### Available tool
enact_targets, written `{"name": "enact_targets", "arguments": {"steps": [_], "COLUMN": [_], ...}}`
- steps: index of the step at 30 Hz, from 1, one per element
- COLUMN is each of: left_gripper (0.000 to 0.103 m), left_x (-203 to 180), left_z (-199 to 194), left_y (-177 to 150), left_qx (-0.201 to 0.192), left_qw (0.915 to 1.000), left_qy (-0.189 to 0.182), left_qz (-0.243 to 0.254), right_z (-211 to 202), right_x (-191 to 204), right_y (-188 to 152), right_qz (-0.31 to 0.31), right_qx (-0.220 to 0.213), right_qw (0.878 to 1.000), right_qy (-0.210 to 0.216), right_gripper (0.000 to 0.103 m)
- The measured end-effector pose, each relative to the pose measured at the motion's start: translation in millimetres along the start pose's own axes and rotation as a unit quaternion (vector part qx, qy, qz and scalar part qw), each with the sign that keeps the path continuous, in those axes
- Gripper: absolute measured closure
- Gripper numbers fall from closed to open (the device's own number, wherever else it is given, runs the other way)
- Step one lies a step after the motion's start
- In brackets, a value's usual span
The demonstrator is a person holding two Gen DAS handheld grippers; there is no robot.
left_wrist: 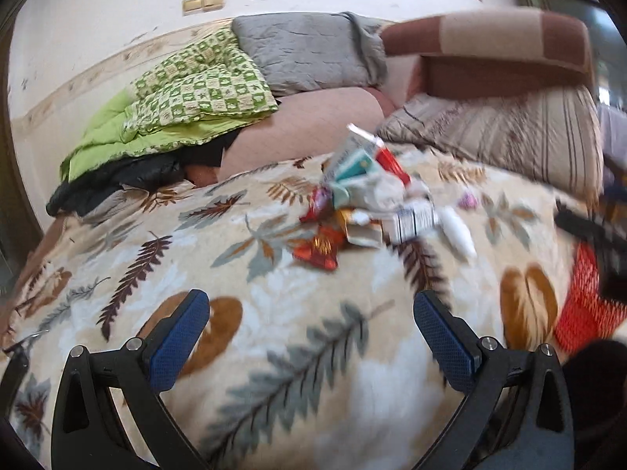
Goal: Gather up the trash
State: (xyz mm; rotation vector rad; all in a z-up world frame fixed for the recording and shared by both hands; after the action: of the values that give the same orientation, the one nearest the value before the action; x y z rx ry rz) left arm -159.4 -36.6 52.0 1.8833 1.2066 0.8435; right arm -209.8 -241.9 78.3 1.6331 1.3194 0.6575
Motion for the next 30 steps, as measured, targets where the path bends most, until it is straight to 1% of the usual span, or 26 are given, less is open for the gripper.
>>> {"name": "enact_targets", "arguments": {"steps": [2, 4, 6, 7, 12, 16, 23, 30], "left_gripper": [0.000, 0.000, 0.000, 0.000, 0.000, 0.000, 0.000, 0.000], "left_x": [1.2, 5.8, 9.6, 10.2, 5.7, 1.0, 7.1, 6.1], "left_z": [-0.8, 1.7, 4.3, 6.1, 11.7, 15.7, 19.2, 19.7], "left_y": [-2.4, -0.1, -1.8, -2.5, -3.7, -3.4, -5.4, -4.3], "left_qx": [-0.002, -0.002, -0.003, 0.000, 0.002, 0.006, 0.014, 0.014], "left_qw": [1.0000, 0.9997, 0.9994, 0.9993, 0.9995, 0.9996, 0.9990, 0.9990], "left_qy": [-0.002, -0.001, 0.010, 0.016, 0.015, 0.015, 0.013, 0.014], "left_qz": [-0.009, -0.025, -0.034, -0.034, -0.026, -0.024, -0.039, -0.040], "right_z": [6.5, 9.1, 11.5, 13.0, 19.8, 21.6, 20.7, 20.2], "right_x": [-1.4, -4.9, -6.4, -7.2, -15.3, -19.7, -19.9, -20.2], "right_y": [-3.7, -4.9, -6.5, -8.5, -12.9, -13.6, -13.1, -12.8], "right_qz": [0.000, 0.008, 0.011, 0.013, 0.029, 0.044, 0.042, 0.040], "right_qx": [0.016, 0.019, 0.024, 0.029, 0.050, 0.060, 0.060, 0.060], "right_qw": [1.000, 1.000, 1.000, 0.999, 0.998, 0.997, 0.997, 0.997], "right_qy": [-0.003, -0.005, -0.004, -0.006, -0.006, -0.004, -0.008, -0.012], "right_gripper": [0.001, 0.001, 0.001, 0.001, 0.001, 0.001, 0.001, 0.001]}}
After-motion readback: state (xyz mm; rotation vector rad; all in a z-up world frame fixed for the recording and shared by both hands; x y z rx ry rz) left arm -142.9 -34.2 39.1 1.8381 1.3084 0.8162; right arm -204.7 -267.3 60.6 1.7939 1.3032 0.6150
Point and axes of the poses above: each gripper's, at about its wrist camera, not at the fingertips, and z roughly the way its jaws point, x to its left, y to its top, the point moved 6 cm from there along z, roughly the way its jaws point
